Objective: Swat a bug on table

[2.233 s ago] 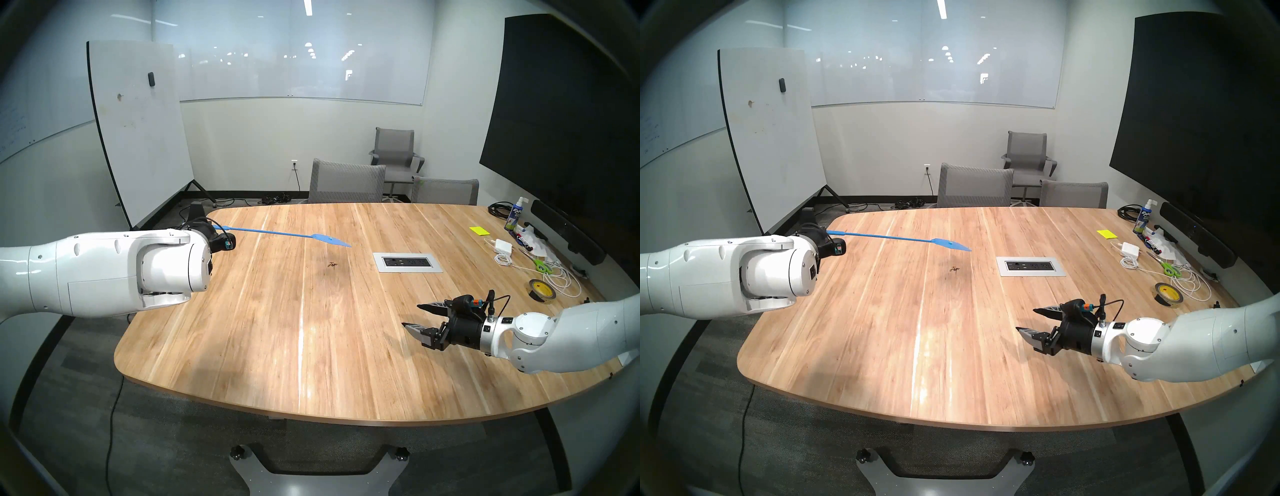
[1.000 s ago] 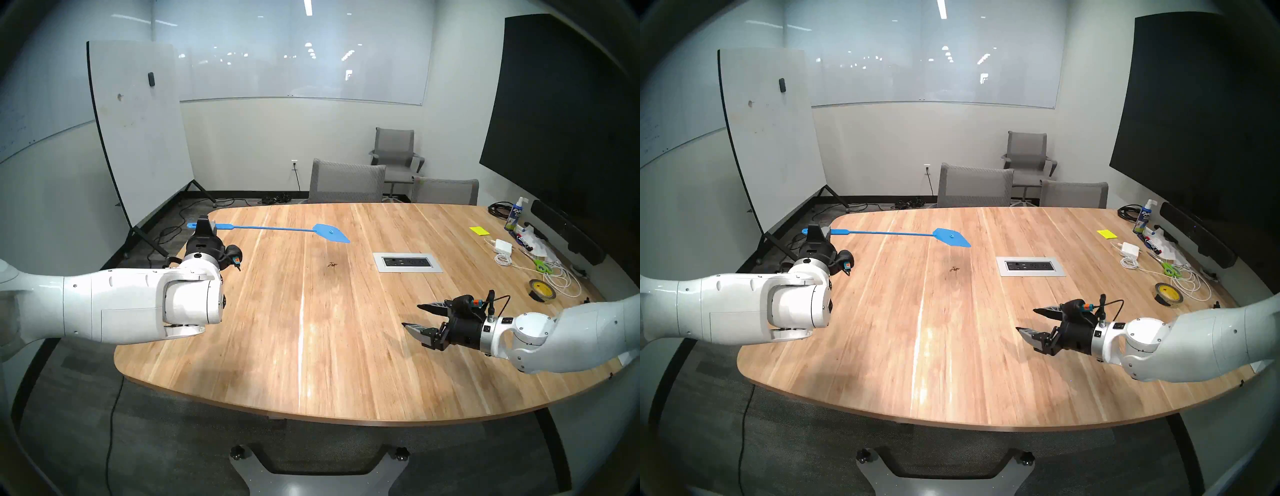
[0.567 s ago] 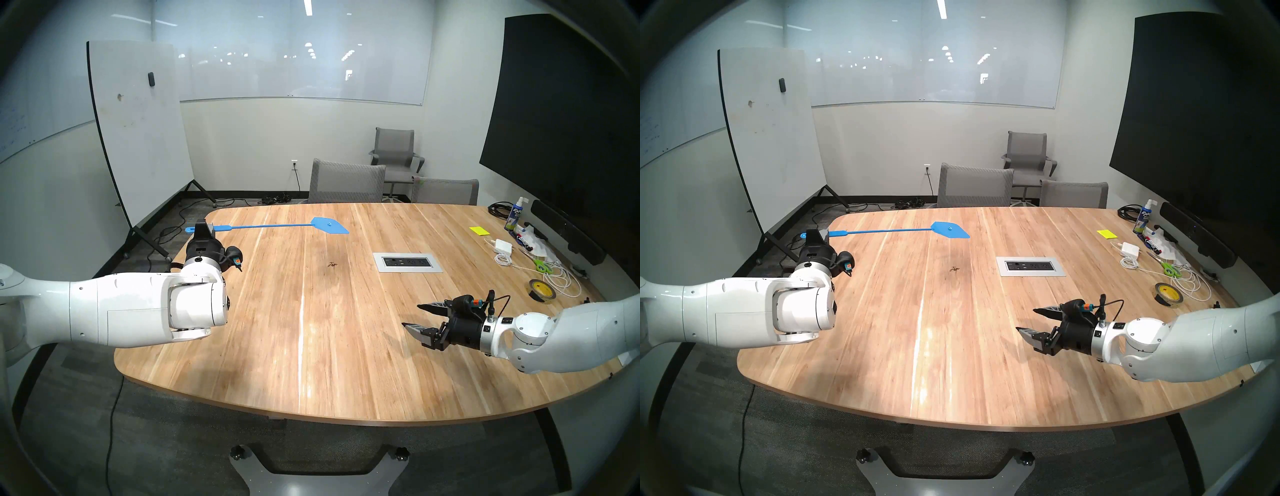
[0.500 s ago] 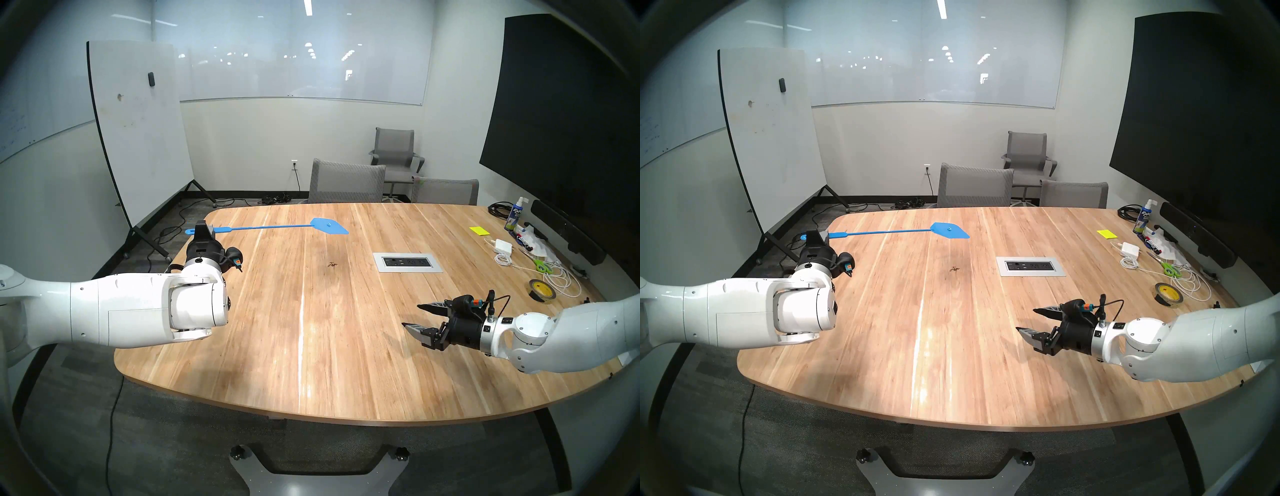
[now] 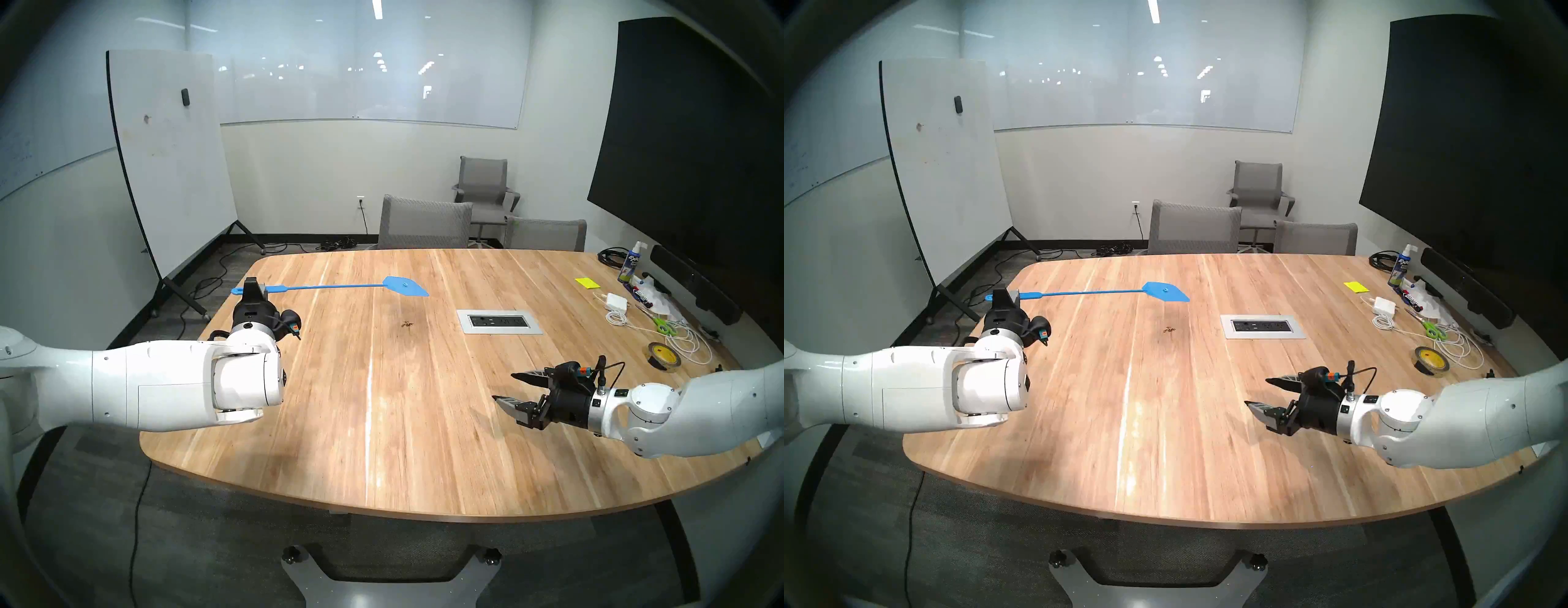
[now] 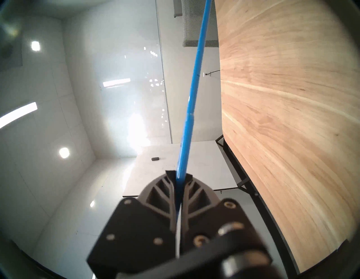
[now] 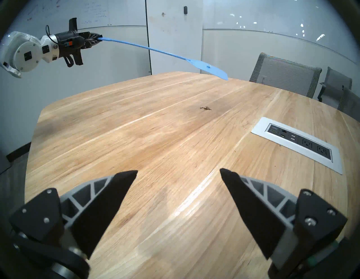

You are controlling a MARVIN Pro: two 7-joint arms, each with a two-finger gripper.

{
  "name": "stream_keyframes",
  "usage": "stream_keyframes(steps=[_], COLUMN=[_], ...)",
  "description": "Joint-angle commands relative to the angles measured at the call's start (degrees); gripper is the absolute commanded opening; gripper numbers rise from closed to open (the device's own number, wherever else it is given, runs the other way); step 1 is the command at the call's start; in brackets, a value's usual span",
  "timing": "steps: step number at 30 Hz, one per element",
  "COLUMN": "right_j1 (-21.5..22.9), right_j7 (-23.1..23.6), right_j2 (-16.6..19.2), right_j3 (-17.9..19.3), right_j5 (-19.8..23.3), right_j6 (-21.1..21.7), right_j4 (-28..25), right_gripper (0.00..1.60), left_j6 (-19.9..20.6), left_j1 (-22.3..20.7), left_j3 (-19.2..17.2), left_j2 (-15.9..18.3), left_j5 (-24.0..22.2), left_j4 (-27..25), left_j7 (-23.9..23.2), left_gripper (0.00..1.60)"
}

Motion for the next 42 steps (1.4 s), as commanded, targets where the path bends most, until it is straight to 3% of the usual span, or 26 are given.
stream_keyframes(steps=[1, 20, 28, 35, 42], right_j1=[0.7, 0.6, 0.6, 0.6, 0.6], right_j7=[0.0, 0.0, 0.0, 0.0, 0.0], right_j2=[0.0, 0.0, 0.0, 0.0, 0.0], right_j3=[0.5, 0.6, 0.6, 0.6, 0.6], right_j5=[0.1, 0.1, 0.1, 0.1, 0.1], right_j6=[-0.2, -0.2, -0.2, -0.2, -0.2], right_j4=[0.0, 0.0, 0.0, 0.0, 0.1], right_gripper=[1.6, 1.6, 1.6, 1.6, 1.6], left_j6=[-0.1, -0.1, -0.1, -0.1, -0.1], left_j1=[-0.4, -1.7, -2.2, -2.5, -3.7], left_j3=[1.7, 15.2, 19.6, 19.9, 15.2], left_j2=[-0.6, -1.9, -2.1, -2.3, -2.0], left_j5=[3.9, 14.7, 16.5, 15.4, 11.6], left_j4=[2.0, 7.6, 9.3, 9.3, 7.2], left_j7=[6.0, 1.7, 0.1, -0.3, 0.2], left_gripper=[0.0, 0.0, 0.0, 0.0, 0.0])
